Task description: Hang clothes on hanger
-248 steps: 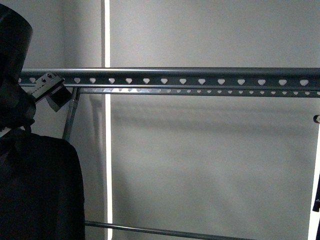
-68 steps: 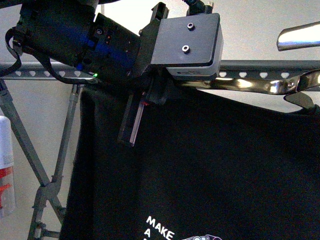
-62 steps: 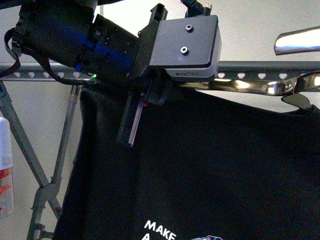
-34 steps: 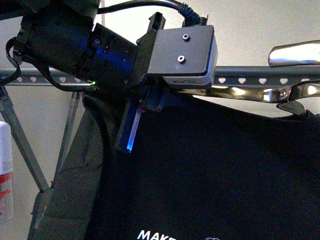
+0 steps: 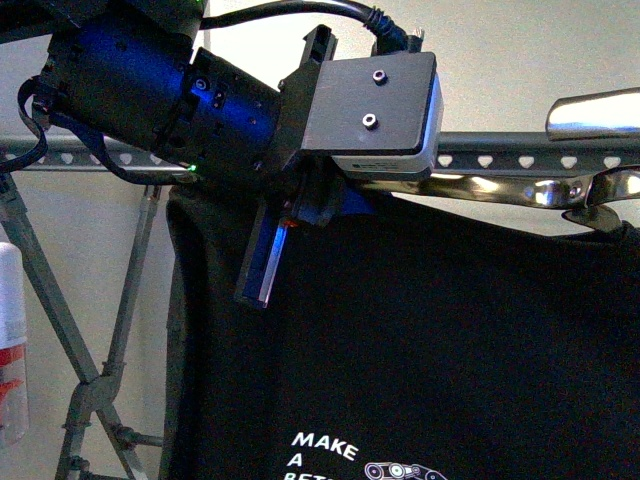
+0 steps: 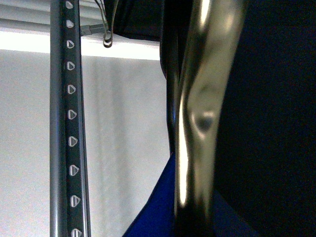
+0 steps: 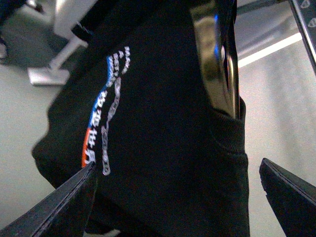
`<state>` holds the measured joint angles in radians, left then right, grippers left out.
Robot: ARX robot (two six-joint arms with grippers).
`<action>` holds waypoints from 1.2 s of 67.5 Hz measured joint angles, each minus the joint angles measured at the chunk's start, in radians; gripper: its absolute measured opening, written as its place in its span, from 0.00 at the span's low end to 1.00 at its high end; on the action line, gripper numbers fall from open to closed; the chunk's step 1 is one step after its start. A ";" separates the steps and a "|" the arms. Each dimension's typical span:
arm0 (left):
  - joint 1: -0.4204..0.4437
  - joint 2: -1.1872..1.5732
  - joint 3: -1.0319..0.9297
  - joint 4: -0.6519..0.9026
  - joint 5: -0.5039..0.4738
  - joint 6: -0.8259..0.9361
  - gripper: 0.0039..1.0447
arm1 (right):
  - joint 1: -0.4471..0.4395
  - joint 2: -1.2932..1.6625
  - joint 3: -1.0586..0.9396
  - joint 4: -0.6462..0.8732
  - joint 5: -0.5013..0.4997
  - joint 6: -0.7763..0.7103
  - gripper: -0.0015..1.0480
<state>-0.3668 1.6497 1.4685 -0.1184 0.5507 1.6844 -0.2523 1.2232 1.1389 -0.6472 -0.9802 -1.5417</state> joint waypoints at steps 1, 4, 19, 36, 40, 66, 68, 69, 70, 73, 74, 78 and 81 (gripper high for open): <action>0.000 0.000 0.000 0.000 0.000 0.000 0.04 | 0.000 0.007 0.010 -0.008 -0.011 0.006 0.93; 0.000 0.000 0.000 0.000 0.000 0.000 0.04 | -0.002 0.034 0.045 -0.014 -0.053 0.025 0.93; 0.000 0.000 0.000 0.000 0.000 0.000 0.04 | -0.018 0.080 0.080 0.174 -0.142 0.114 0.93; 0.000 0.000 0.000 0.000 0.000 0.001 0.04 | -0.028 0.109 0.028 0.312 -0.174 0.143 0.93; 0.000 0.000 0.000 0.000 0.000 0.001 0.04 | -0.029 0.138 0.009 0.370 -0.174 0.154 0.93; 0.000 0.000 0.000 0.000 0.000 0.001 0.04 | -0.032 0.245 -0.050 0.693 -0.139 0.307 0.93; 0.000 0.000 0.000 0.000 0.000 0.001 0.04 | -0.032 0.258 -0.050 0.711 -0.130 0.321 0.93; 0.000 0.000 0.000 0.000 0.000 0.001 0.04 | -0.032 0.262 -0.050 0.716 -0.127 0.322 0.93; 0.000 0.000 0.000 0.000 0.000 0.001 0.04 | -0.032 0.266 -0.050 0.719 -0.126 0.325 0.93; 0.000 0.000 0.000 0.000 0.000 0.001 0.04 | -0.031 0.291 -0.050 0.742 -0.108 0.344 0.93; 0.000 0.000 0.000 0.000 0.000 0.001 0.04 | -0.031 0.300 -0.050 0.752 -0.101 0.352 0.93; 0.000 0.000 0.000 0.000 0.000 0.001 0.04 | -0.028 0.330 -0.041 0.760 -0.074 0.369 0.93; 0.000 0.000 0.000 0.000 0.000 0.001 0.04 | -0.026 0.344 -0.036 0.767 -0.060 0.376 0.93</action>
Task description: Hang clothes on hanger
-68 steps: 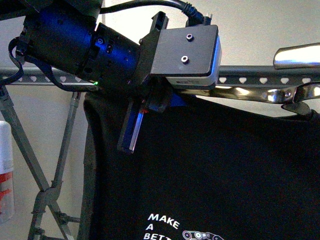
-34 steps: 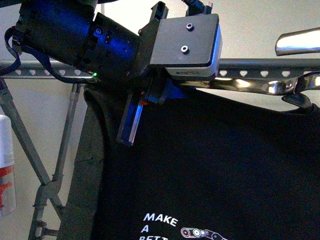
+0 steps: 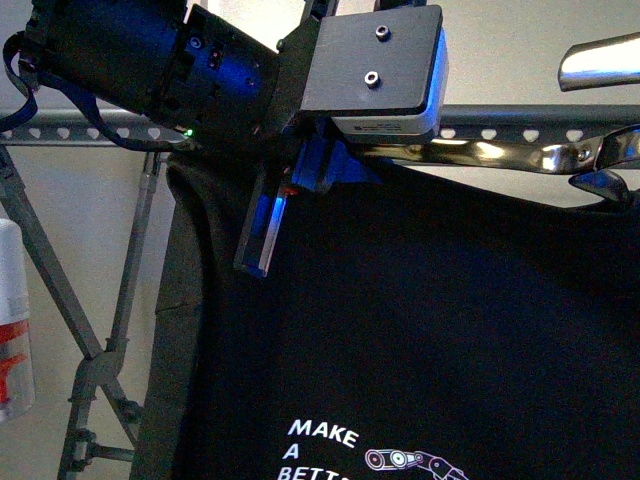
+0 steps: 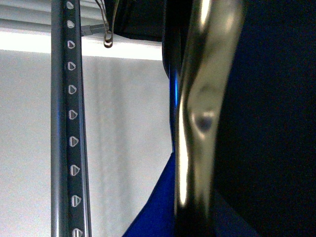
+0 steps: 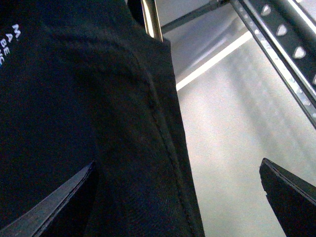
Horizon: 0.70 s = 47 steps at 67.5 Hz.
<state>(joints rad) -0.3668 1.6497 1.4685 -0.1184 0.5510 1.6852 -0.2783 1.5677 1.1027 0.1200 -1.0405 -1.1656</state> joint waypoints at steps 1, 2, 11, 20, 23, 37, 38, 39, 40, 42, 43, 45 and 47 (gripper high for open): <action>0.000 0.000 0.000 0.000 0.000 0.000 0.04 | 0.002 0.010 0.004 0.002 0.009 0.005 0.93; 0.000 0.000 0.000 0.000 0.000 0.000 0.04 | 0.003 0.014 0.006 0.004 0.011 0.006 0.93; 0.000 0.000 0.000 0.000 -0.001 0.000 0.04 | 0.018 0.051 0.022 0.068 0.051 0.062 0.81; 0.000 0.000 0.000 0.000 -0.002 0.000 0.04 | 0.032 0.060 0.040 0.101 0.069 0.114 0.63; 0.000 0.000 0.000 0.000 -0.002 0.001 0.04 | 0.036 0.060 0.048 0.096 0.071 0.116 0.56; 0.000 0.000 0.000 0.001 -0.002 -0.001 0.04 | 0.042 0.051 0.060 0.034 0.071 0.077 0.21; 0.000 0.000 0.000 0.001 -0.002 -0.002 0.04 | 0.042 0.051 0.060 0.029 0.070 0.064 0.18; 0.000 0.000 0.000 0.001 -0.002 -0.002 0.04 | 0.042 0.050 0.060 0.025 0.070 0.061 0.17; 0.000 0.000 0.000 0.002 -0.002 -0.002 0.04 | 0.042 0.050 0.060 0.022 0.069 0.048 0.16; 0.000 0.000 0.000 0.002 -0.002 -0.002 0.04 | 0.041 0.049 0.060 0.012 0.068 0.027 0.13; 0.000 0.000 0.001 0.002 -0.002 -0.002 0.04 | 0.041 0.048 0.060 0.010 0.068 0.015 0.12; 0.000 0.000 0.001 0.002 -0.002 -0.002 0.04 | 0.040 0.048 0.060 0.009 0.067 0.002 0.12; 0.000 0.000 0.002 0.002 -0.002 -0.002 0.04 | 0.040 0.048 0.060 0.008 0.067 -0.014 0.11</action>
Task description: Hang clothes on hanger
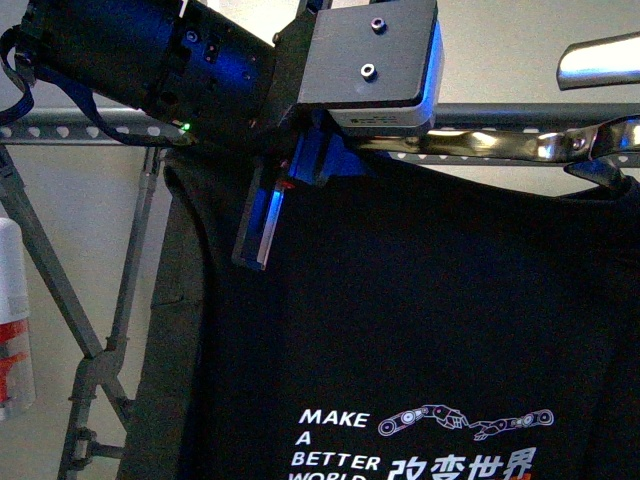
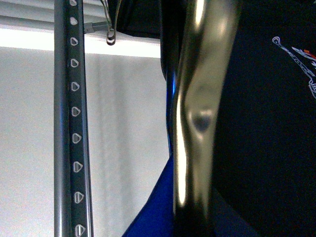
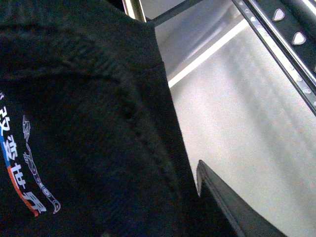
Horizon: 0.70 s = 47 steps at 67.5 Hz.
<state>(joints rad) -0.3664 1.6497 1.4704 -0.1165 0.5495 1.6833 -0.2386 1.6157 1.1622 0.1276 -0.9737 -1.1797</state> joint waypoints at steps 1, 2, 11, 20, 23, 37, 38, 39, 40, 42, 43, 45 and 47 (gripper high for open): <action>0.000 0.000 0.000 0.000 0.000 0.000 0.04 | 0.000 0.000 0.000 -0.001 0.000 -0.005 0.11; 0.000 0.000 0.000 0.001 0.000 0.000 0.04 | -0.001 0.000 0.000 -0.002 0.000 -0.008 0.11; 0.000 0.000 0.002 0.005 0.001 0.004 0.17 | -0.005 0.000 0.000 0.000 -0.012 -0.016 0.10; 0.000 0.000 0.002 0.005 0.003 0.007 0.36 | -0.015 0.000 0.000 0.004 -0.008 -0.005 0.09; 0.000 0.000 0.002 0.005 0.003 0.008 0.41 | -0.018 0.000 0.000 0.008 -0.008 0.004 0.09; -0.001 0.000 0.003 0.006 0.004 0.009 0.71 | -0.042 -0.006 -0.001 0.040 -0.034 0.095 0.09; -0.001 0.000 0.004 0.006 0.004 0.009 0.72 | -0.044 -0.006 -0.001 0.032 -0.036 0.095 0.09; -0.001 0.000 0.004 0.006 0.004 0.009 0.74 | -0.047 -0.007 -0.001 0.023 -0.037 0.095 0.09; -0.001 0.000 0.004 0.006 0.004 0.009 0.78 | -0.051 -0.010 -0.001 0.002 -0.039 0.094 0.09; -0.001 0.000 0.004 0.006 0.004 0.009 0.81 | -0.056 -0.010 0.000 -0.022 -0.038 0.090 0.09; -0.001 0.000 0.004 0.006 0.004 0.009 0.83 | -0.059 -0.011 0.001 -0.035 -0.038 0.086 0.09; -0.001 0.000 0.004 0.006 0.004 0.009 0.88 | -0.068 -0.011 0.005 -0.081 -0.034 0.070 0.09; -0.001 0.000 0.004 0.006 0.004 0.009 0.91 | -0.075 -0.010 0.007 -0.113 -0.028 0.057 0.09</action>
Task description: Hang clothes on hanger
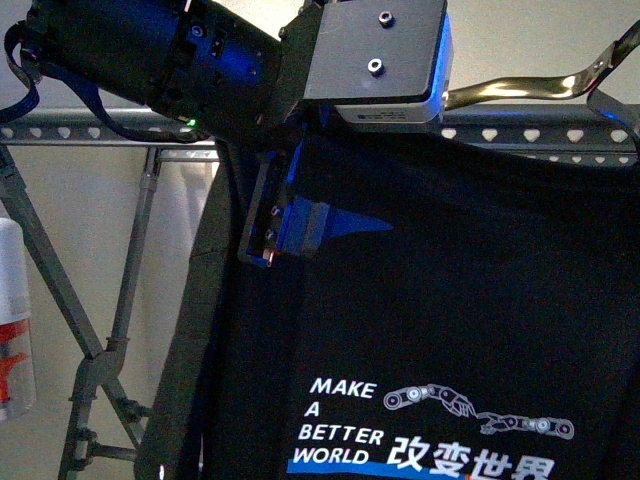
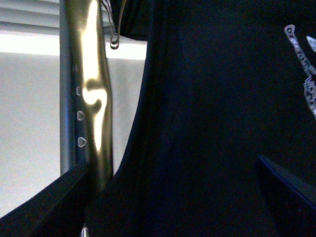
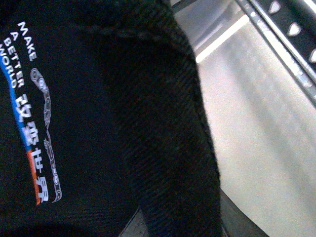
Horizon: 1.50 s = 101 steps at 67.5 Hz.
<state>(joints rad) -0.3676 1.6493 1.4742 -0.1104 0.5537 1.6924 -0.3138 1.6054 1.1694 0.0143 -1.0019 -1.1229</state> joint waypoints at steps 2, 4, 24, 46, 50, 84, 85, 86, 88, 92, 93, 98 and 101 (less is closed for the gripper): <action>0.000 0.000 0.000 0.000 0.000 0.000 0.95 | -0.008 0.000 0.002 -0.031 0.008 -0.012 0.09; 0.000 0.000 0.000 0.000 0.000 0.001 0.96 | -0.019 0.005 0.005 -0.072 0.023 -0.040 0.09; 0.001 0.000 0.000 0.000 0.000 0.002 0.94 | -0.141 0.084 0.063 -0.336 0.134 -0.305 0.09; 0.001 0.000 0.000 0.000 0.000 0.003 0.94 | -0.249 0.092 0.287 -1.101 0.084 -0.349 0.09; 0.001 0.000 0.000 0.000 0.000 0.003 0.94 | -0.265 0.095 0.314 -1.203 0.072 -0.346 0.09; 0.003 -0.014 -0.125 0.592 -0.507 -0.909 0.94 | -0.109 -0.042 0.191 -0.786 0.220 0.337 0.08; 0.009 -0.020 -0.125 0.615 -0.526 -1.008 0.94 | -0.102 -0.038 0.184 -0.773 0.233 0.347 0.08; 0.015 -0.024 -0.125 0.632 -0.534 -1.080 0.94 | -0.097 -0.033 0.180 -0.760 0.246 0.361 0.08; 0.021 -0.030 -0.125 0.645 -0.547 -1.167 0.94 | -0.093 -0.027 0.176 -0.747 0.258 0.380 0.08; 0.036 -0.044 -0.125 0.685 -0.582 -1.399 0.94 | -0.086 -0.014 0.170 -0.716 0.280 0.431 0.08; 0.038 -0.046 -0.125 0.691 -0.587 -1.428 0.94 | -0.085 -0.013 0.170 -0.711 0.282 0.436 0.08; 0.050 -0.058 -0.121 0.720 -0.646 -1.593 0.94 | -0.079 -0.010 0.170 -0.674 0.286 0.510 0.08; 0.059 -0.061 -0.108 0.711 -0.698 -1.664 0.94 | -0.075 -0.010 0.172 -0.655 0.288 0.563 0.08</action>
<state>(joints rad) -0.3084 1.5883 1.3663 0.6003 -0.1444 0.0288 -0.3889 1.5955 1.3415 -0.6407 -0.7135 -0.5602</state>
